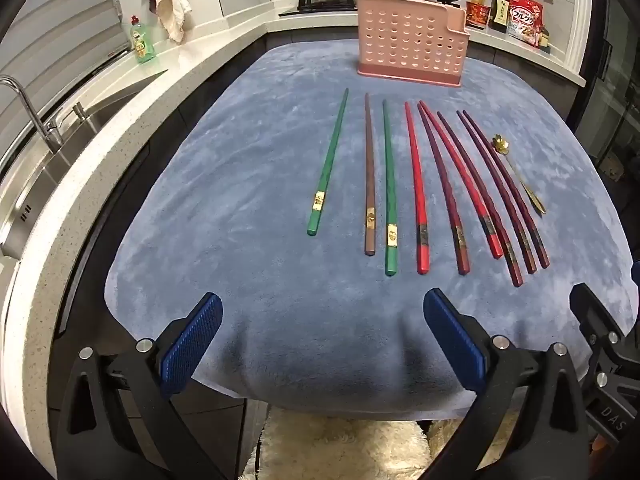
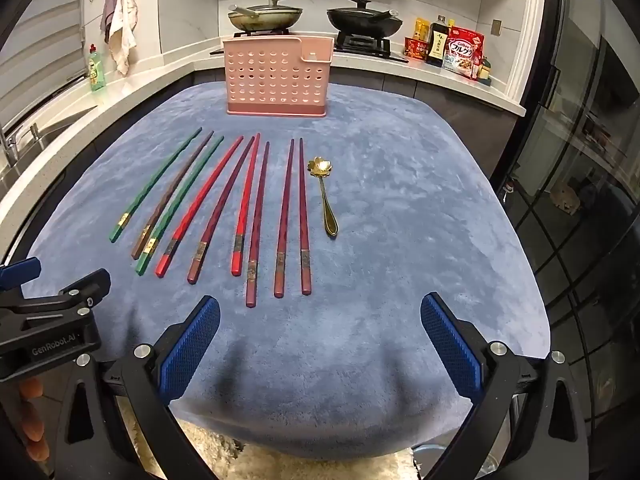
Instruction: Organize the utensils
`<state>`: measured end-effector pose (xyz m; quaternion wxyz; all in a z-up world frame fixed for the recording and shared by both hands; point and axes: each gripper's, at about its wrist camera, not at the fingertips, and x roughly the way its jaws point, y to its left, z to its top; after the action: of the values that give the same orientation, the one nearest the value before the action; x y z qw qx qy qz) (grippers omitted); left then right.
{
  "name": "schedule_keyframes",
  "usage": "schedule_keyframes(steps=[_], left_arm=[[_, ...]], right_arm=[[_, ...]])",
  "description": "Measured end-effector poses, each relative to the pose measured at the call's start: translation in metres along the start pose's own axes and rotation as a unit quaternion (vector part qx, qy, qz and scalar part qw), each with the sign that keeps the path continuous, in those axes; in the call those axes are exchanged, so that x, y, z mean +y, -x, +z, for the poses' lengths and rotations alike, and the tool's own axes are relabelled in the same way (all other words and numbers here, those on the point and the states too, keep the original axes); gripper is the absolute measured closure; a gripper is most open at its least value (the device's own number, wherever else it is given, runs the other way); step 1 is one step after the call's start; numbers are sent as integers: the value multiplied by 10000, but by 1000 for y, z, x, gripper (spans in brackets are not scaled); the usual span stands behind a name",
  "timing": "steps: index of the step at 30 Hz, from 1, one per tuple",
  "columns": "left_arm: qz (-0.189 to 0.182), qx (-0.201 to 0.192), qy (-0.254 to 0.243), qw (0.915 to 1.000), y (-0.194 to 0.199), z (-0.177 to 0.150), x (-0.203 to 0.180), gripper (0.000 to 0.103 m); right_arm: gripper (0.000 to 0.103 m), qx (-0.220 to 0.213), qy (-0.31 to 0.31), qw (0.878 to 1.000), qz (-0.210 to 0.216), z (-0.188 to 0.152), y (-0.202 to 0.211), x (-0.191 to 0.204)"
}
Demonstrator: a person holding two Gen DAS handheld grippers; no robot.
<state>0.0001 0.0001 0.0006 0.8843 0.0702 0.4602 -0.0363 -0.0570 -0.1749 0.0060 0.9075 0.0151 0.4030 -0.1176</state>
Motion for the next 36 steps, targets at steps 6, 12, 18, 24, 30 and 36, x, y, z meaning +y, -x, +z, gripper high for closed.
schedule_keyframes(steps=[6,12,18,24,30,36], left_arm=[[49,-394,95,9992,8,3,2,7],[-11,-384,145,9992,9,0,7,7],[-59,-351,145,9993,7,1,5,7],[-114,-322,135,9993,5,1,4,7],[-81,-355,124,9993,6,0,3,7],[-62,-371,132,9992,7,0,3,7]], right_arm=[[7,-10,-22,10000,-16,1,2,-3],[7,-81,-14,10000,3,-2,4,1],[7,-86,-7,10000,-10,1,4,0],[7,-97,-15,10000,-13,2,3,1],[7,-99,-18,9999,-16,1,3,0],[7,-103,-12,9999,-23,1,3,0]])
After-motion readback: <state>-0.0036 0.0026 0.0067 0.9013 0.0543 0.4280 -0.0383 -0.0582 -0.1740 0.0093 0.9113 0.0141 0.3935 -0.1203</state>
